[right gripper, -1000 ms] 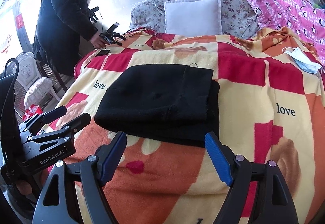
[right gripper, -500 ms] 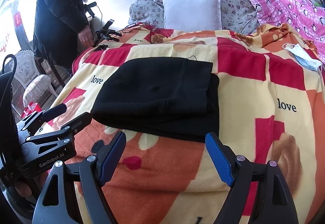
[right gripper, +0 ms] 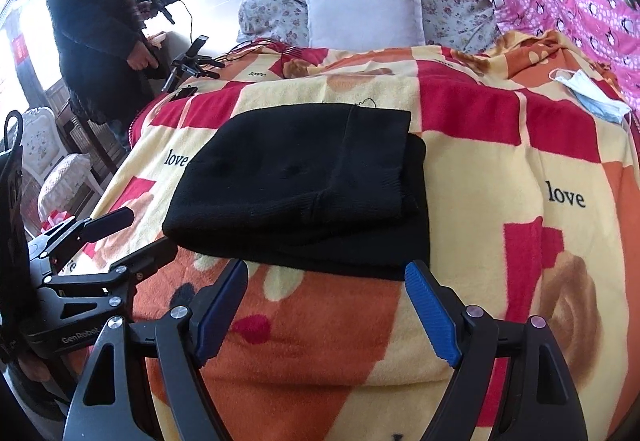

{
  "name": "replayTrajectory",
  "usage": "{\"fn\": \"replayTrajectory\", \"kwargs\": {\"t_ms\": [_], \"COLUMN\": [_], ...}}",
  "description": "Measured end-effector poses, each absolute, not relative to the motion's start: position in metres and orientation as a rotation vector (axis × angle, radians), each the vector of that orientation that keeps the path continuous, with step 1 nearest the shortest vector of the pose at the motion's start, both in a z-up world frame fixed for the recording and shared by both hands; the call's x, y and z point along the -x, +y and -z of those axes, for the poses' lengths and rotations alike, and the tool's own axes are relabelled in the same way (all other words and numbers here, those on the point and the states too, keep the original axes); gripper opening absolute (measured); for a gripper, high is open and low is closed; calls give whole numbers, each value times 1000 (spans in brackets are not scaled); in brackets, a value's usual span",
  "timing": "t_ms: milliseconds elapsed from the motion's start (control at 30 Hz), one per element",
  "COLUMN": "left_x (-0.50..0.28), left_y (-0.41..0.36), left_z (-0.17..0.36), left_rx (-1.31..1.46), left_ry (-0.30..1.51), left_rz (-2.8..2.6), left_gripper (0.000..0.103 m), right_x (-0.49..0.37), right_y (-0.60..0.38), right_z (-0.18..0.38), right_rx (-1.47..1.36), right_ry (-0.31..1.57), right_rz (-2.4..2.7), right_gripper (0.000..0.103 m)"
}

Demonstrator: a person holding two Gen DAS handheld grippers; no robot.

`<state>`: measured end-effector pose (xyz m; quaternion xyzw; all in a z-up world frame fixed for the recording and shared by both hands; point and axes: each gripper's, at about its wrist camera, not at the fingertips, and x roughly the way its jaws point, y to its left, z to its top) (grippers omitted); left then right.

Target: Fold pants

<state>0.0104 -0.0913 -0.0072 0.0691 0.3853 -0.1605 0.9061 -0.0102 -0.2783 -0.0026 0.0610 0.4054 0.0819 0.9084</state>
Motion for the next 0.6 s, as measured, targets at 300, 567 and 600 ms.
{"fn": "replayTrajectory", "kwargs": {"t_ms": [300, 567, 600], "left_x": [-33, -41, -41], "left_y": [-81, -84, -85], "left_z": [11, 10, 11], "left_rx": [-193, -203, -204], "left_ry": [835, 828, 828], "left_rz": [434, 473, 470], "left_gripper": [81, 81, 81], "right_x": [2, 0, 1], "right_y": [-266, -258, -258], "right_z": [8, 3, 4], "right_rx": [-144, -143, -144], "right_ry": [862, 861, 862], "right_rz": [-85, -48, -46], "right_gripper": [82, 82, 82]}}
